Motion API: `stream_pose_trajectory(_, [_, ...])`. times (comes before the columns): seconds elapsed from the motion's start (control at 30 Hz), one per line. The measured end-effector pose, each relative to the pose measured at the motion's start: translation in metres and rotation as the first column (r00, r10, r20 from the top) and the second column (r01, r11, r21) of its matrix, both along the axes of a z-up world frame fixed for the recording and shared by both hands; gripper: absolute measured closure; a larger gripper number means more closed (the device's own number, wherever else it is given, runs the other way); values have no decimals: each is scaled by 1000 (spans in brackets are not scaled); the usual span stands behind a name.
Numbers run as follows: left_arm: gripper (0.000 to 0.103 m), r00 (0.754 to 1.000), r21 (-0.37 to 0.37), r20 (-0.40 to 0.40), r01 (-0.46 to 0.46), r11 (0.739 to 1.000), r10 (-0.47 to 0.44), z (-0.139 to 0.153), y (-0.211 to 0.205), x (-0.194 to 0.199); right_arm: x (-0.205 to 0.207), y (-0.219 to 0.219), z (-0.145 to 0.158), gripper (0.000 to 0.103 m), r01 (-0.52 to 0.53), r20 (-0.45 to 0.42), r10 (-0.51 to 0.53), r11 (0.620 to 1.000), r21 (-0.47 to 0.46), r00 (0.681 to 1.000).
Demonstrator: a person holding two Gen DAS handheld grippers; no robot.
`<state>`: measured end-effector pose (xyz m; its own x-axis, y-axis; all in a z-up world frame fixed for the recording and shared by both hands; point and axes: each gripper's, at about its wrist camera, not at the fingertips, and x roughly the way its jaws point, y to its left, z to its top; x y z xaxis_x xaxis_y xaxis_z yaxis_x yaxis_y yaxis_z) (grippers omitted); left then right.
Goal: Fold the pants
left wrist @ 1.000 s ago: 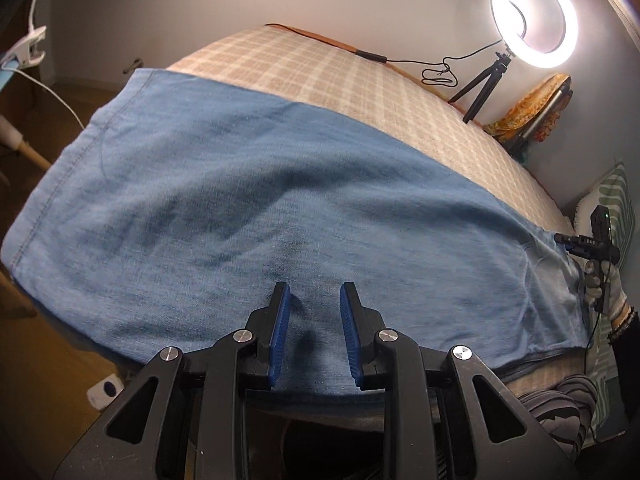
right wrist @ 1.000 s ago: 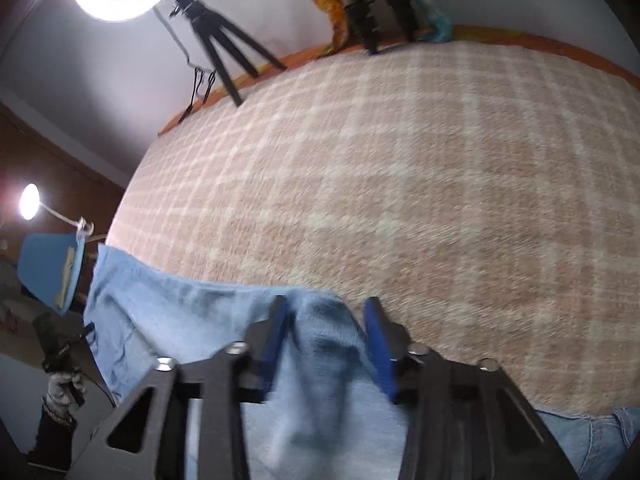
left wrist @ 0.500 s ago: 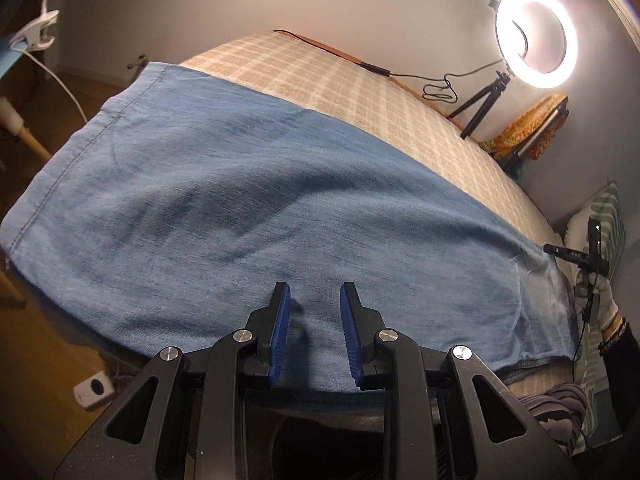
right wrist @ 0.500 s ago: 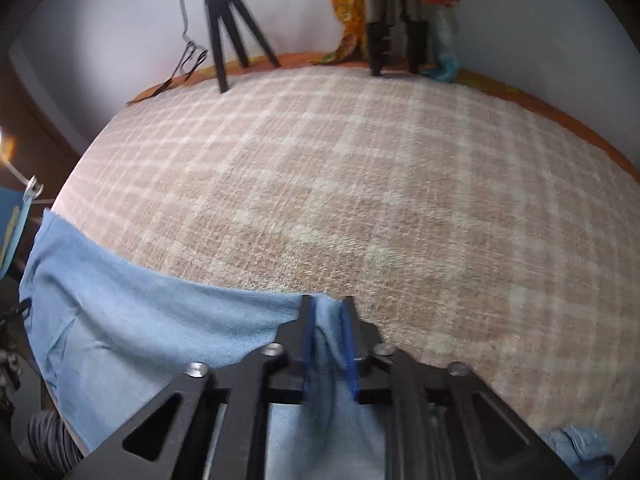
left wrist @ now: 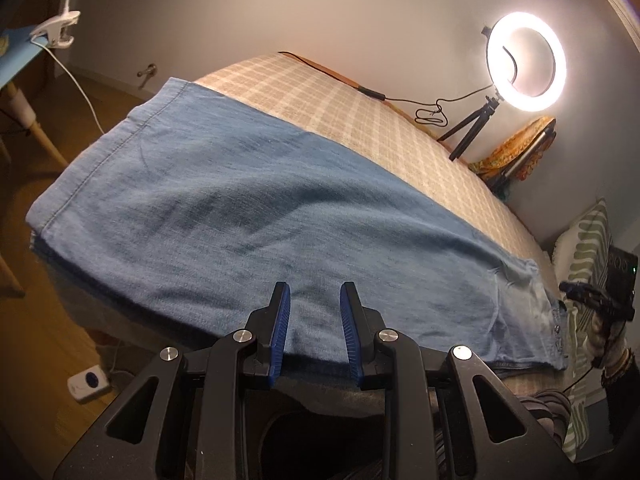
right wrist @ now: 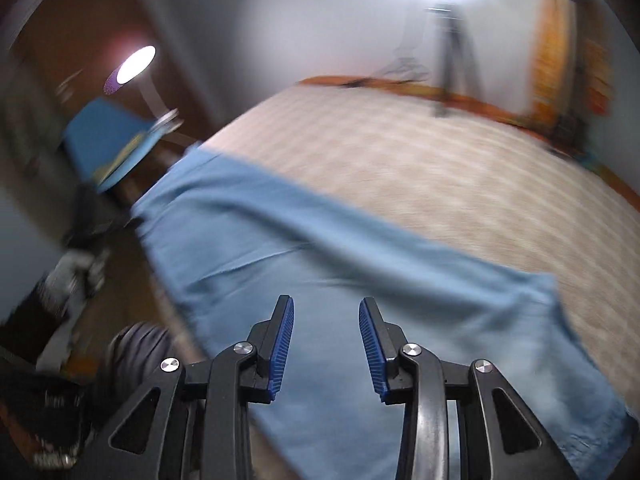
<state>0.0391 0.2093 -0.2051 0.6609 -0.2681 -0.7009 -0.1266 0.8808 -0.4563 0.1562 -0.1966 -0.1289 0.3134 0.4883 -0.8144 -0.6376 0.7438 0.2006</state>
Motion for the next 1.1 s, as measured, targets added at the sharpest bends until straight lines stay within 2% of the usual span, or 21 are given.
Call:
stream_pose_trajectory(0.1, [79, 1000, -9, 5, -11, 1000, 11, 1, 4, -5, -29, 36, -9, 67, -135, -19, 135, 991, -10, 991])
stream_pose_trajectory(0.27, [70, 997, -70, 7, -73, 995, 74, -2, 17, -14, -51, 75, -34, 67, -229, -60, 226, 972, -51, 972])
stream_pose_trajectory(0.47, [70, 995, -109, 1, -98, 989, 99, -10, 20, -21, -69, 125, -73, 67, -340, -90, 329, 926, -161, 940])
stream_pose_trajectory(0.67, [70, 995, -138, 3, -99, 985, 100, -14, 22, -27, -75, 157, -100, 67, -403, -83, 397, 863, -304, 914])
stream_pose_trajectory(0.8, [70, 994, -148, 5, -104, 984, 105, -14, 26, -28, -78, 165, -106, 70, -401, -49, 410, 849, -345, 911])
stream_pose_trajectory(0.93, [70, 994, -164, 12, -108, 981, 112, -16, 29, -30, -72, 163, -106, 77, -394, -66, 394, 860, -324, 917])
stream_pose_trajectory(1.0, [70, 994, -168, 9, -108, 980, 111, -18, 29, -30, -69, 164, -106, 84, -387, -64, 388, 862, -326, 919])
stream_pose_trajectory(1.03, [70, 994, -170, 6, -108, 980, 110, -19, 29, -30, -68, 164, -106, 93, -383, -63, 384, 864, -327, 921])
stream_pose_trajectory(1.1, [70, 994, -164, -1, -106, 981, 108, -20, 32, -30, -67, 165, -105, 96, -370, -60, 372, 867, -332, 926])
